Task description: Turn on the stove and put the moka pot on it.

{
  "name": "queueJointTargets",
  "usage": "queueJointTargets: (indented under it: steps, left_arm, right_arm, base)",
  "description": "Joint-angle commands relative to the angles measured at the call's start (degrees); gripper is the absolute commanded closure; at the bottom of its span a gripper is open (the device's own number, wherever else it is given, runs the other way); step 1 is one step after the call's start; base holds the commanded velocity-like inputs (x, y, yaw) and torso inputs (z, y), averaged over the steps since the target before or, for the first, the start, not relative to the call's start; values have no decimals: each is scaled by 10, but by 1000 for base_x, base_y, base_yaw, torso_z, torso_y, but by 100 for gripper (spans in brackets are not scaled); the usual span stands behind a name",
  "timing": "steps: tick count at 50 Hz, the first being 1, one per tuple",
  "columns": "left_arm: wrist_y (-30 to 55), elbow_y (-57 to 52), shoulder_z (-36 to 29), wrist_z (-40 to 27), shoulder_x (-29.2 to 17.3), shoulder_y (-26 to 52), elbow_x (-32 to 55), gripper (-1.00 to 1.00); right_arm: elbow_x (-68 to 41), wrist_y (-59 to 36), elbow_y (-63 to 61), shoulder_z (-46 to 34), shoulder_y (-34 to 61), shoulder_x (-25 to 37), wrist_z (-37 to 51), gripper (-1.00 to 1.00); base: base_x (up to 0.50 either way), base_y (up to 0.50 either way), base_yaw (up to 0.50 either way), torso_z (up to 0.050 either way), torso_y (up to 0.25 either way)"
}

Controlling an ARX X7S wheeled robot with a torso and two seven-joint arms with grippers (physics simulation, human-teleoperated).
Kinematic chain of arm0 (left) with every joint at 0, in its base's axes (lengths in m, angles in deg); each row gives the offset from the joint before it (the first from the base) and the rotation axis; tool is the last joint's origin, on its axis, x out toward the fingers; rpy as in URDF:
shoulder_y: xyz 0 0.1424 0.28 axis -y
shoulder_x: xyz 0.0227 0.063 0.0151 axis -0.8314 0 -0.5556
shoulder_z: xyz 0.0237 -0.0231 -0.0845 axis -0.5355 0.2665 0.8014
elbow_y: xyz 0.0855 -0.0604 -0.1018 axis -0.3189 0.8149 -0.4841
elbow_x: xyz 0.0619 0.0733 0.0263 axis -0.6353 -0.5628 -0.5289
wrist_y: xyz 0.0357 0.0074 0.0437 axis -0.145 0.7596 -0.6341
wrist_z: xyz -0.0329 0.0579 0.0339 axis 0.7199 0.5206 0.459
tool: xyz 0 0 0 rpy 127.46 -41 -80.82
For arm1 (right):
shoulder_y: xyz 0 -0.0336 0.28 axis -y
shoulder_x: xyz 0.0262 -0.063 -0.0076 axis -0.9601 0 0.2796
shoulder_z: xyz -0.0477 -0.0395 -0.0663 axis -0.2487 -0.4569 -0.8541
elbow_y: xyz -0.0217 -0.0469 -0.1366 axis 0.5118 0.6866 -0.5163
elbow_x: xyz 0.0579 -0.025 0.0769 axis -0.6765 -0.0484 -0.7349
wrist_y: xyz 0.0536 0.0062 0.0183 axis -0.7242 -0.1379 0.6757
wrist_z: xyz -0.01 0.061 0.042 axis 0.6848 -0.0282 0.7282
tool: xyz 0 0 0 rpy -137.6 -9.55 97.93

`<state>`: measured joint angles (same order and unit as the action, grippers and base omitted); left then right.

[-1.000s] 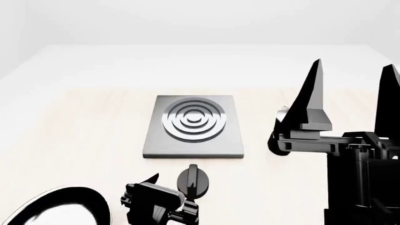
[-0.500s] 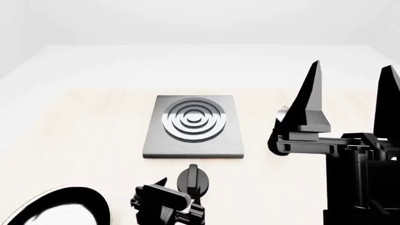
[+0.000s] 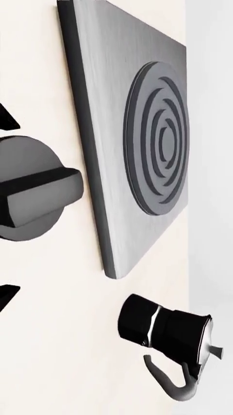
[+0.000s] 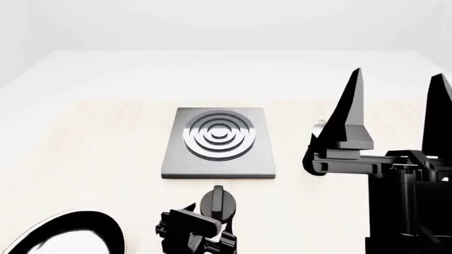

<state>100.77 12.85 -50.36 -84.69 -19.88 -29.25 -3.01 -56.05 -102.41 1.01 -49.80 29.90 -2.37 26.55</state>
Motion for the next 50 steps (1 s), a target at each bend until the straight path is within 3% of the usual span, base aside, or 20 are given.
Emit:
queueJointTargets:
  steps: [1,50]
  left_arm:
    - [-5,22,-12,-4,-1,16,8,-100]
    - [-60,168,-52,-1,5,89,47,-100]
  right_arm:
    - [0,4,2,-2,-2,2,2,-100]
    - [-5,3,-4,-12,5,13,13,-100]
  base:
    - [0,0,0,0,0]
    - [0,0,0,0,0]
